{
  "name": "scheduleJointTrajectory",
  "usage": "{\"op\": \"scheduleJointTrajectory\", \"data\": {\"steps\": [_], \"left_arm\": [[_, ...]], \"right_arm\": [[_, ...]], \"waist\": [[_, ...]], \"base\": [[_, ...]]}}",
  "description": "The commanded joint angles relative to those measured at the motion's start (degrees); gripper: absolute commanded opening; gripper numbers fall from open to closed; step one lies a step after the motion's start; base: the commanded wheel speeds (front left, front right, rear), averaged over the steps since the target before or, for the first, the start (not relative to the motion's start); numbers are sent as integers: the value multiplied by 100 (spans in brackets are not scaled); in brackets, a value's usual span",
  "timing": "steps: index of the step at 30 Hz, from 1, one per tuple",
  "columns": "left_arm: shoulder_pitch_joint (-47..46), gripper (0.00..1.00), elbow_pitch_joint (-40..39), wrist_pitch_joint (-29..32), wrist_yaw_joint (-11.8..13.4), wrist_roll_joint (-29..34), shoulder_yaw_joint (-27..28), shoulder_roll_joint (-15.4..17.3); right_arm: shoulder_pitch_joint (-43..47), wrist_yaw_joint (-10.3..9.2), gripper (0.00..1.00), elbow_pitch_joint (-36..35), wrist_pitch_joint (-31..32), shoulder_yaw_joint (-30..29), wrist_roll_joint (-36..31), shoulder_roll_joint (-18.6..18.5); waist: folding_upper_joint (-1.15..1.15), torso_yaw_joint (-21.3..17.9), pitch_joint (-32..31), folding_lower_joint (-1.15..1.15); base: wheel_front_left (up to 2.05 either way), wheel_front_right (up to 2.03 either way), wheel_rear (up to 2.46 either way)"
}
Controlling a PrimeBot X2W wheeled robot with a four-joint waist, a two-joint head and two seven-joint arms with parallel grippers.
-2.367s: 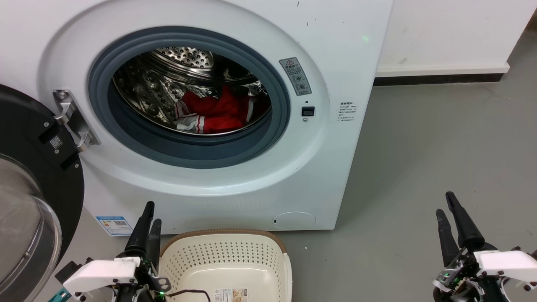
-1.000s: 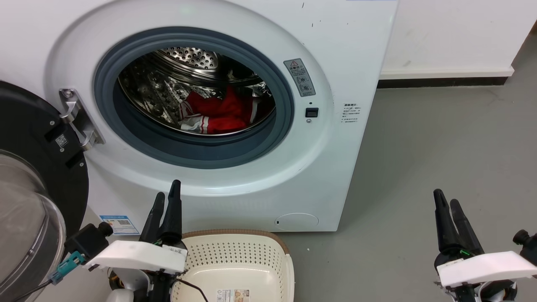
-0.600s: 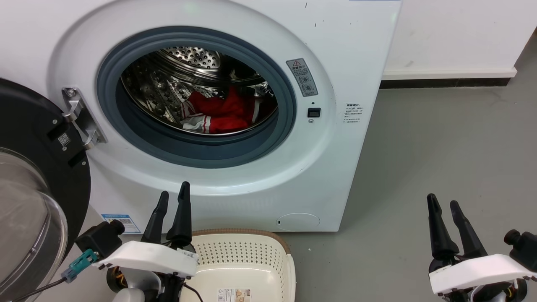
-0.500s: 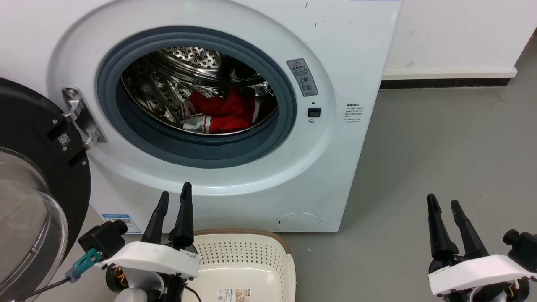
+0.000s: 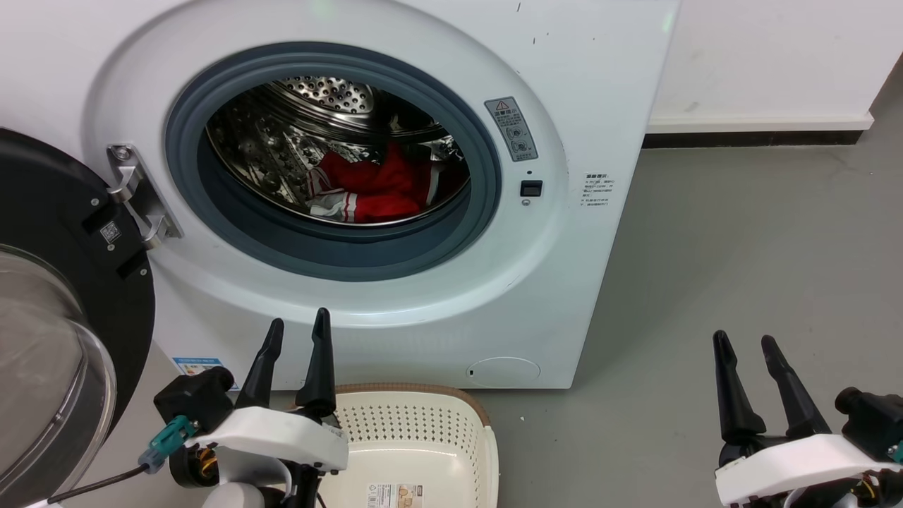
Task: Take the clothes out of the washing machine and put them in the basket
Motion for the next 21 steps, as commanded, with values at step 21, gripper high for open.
{"op": "scheduleJointTrajectory", "data": {"steps": [21], "left_arm": [[-68,100,25,-314,195,1352,-149,9]], "right_arm": [[128,0,100,-186,-75,-52,-1236,4]], "waist": [[0,84,20,0]], "base": [[0,0,0]]}}
